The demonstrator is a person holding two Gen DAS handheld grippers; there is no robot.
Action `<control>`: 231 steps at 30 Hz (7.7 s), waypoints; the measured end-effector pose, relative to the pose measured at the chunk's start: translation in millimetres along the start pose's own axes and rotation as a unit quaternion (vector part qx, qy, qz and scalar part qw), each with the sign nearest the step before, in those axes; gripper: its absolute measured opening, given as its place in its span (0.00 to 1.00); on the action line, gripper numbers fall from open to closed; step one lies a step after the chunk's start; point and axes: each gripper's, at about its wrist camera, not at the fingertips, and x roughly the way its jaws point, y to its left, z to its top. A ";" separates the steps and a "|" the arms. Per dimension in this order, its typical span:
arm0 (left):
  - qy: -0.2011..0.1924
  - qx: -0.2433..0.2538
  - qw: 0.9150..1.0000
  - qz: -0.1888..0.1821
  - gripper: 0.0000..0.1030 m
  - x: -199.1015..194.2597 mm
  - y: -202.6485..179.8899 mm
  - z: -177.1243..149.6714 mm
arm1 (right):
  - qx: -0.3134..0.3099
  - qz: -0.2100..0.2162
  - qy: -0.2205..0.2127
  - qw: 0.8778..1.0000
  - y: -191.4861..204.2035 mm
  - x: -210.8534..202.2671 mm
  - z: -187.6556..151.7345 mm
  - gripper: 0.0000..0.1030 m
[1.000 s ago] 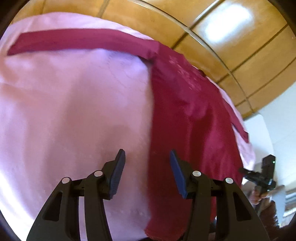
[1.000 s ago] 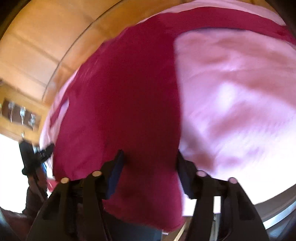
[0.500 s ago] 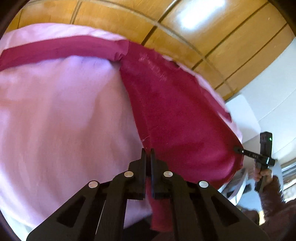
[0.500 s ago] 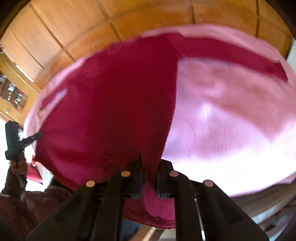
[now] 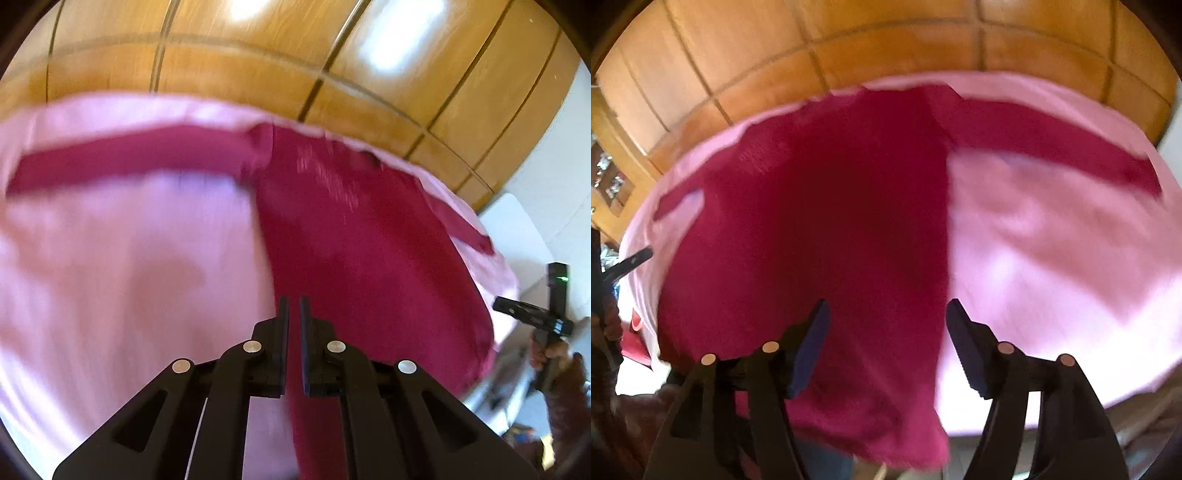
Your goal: Fold small clothes
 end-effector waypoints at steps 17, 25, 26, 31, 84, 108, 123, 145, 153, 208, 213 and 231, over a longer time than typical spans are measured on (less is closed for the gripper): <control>-0.057 -0.165 0.938 0.298 0.03 47.1 147.5 119.8 | -0.062 0.020 -0.069 0.995 88.9 121.7 24.5 0.76; -0.111 -0.374 0.868 0.309 0.44 -48.4 303.2 64.9 | -0.059 0.024 -0.075 0.995 90.6 127.0 25.5 0.83; -0.114 -0.379 0.867 0.303 0.44 -54.1 315.6 62.5 | -0.060 0.023 -0.075 0.995 90.2 126.7 26.0 0.84; -0.106 -0.368 0.881 0.276 0.44 -52.5 341.8 70.1 | -0.063 0.010 -0.075 0.995 92.9 128.1 25.5 0.84; 0.029 0.062 0.993 0.091 0.50 122.9 -56.5 23.8 | 0.473 -0.059 -0.161 0.864 -311.9 22.5 37.2 0.39; 0.027 0.049 0.995 0.081 0.55 120.5 -52.7 26.3 | 0.224 0.016 -0.215 0.950 -184.0 -1.3 182.6 0.05; -0.004 -0.011 1.000 0.001 0.55 84.5 -41.3 53.1 | -0.001 0.120 -0.077 0.990 91.8 118.2 187.4 0.15; 0.032 -0.048 0.998 0.002 0.46 189.9 -45.2 158.3 | 0.160 -0.023 -0.078 0.984 -93.5 74.3 73.5 0.57; 0.001 -0.037 0.999 0.009 0.10 187.8 -54.0 175.4 | 0.194 -0.035 -0.089 0.976 -98.4 99.5 99.3 0.38; -0.127 -0.381 0.894 0.200 0.39 -63.8 274.2 30.9 | -0.038 -0.068 -0.059 0.995 65.9 139.7 44.2 0.98; -0.130 -0.410 0.879 0.204 0.39 -59.3 303.9 35.6 | -0.041 -0.069 -0.065 0.995 69.8 139.1 45.0 0.98; -0.151 -0.268 0.940 0.147 0.05 -41.6 224.9 108.7 | -0.040 -0.067 -0.070 0.994 68.5 139.1 41.3 0.98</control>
